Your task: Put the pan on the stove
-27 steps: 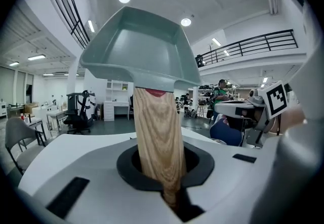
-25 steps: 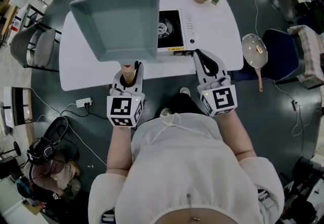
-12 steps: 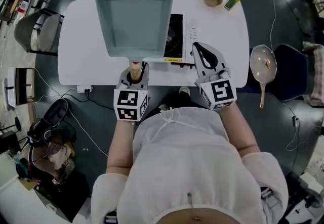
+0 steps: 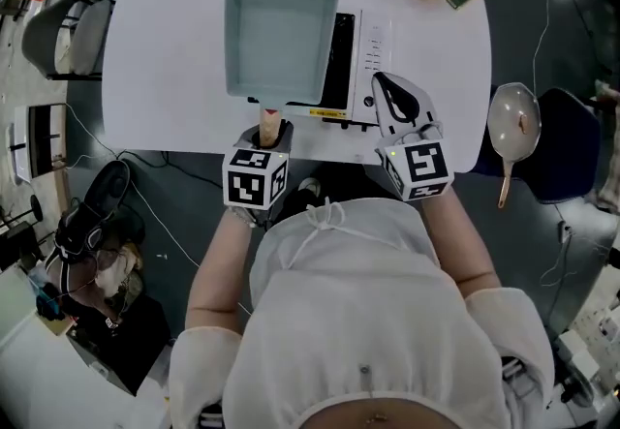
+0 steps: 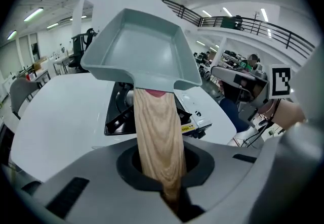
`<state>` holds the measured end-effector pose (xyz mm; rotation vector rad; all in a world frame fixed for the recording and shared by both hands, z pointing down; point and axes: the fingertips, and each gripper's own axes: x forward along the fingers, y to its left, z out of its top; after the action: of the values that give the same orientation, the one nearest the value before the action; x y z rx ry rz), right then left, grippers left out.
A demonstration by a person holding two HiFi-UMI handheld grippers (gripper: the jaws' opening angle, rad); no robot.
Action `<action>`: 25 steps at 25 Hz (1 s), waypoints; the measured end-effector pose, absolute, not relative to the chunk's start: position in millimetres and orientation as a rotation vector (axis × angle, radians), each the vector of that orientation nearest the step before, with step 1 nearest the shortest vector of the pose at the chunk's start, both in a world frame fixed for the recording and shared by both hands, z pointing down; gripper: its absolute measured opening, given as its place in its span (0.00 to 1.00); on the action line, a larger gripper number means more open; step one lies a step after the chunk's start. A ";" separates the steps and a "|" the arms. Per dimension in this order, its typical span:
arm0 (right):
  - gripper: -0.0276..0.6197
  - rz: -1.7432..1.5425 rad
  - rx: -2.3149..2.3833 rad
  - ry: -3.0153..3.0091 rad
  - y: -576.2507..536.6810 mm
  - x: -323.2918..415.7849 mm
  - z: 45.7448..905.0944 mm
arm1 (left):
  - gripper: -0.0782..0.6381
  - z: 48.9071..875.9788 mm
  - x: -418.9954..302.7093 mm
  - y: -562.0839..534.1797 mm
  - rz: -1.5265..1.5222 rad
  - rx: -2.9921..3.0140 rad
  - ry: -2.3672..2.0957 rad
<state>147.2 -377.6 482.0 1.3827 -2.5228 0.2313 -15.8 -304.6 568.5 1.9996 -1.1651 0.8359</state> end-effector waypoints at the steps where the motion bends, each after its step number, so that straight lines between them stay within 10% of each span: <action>1: 0.05 0.238 1.378 -2.517 -379.6 148.4 485.8 | 0.17 574.0 -14.9 -305.6 0.857 1.973 -1.150; 25: 0.05 0.256 1.380 -2.455 -389.3 153.8 505.5 | 0.17 617.6 0.3 -292.4 0.918 1.605 -0.913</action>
<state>153.8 -389.3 505.5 1.3803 -2.4550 0.2560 0.3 -292.4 617.6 1.6048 -0.9133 0.9178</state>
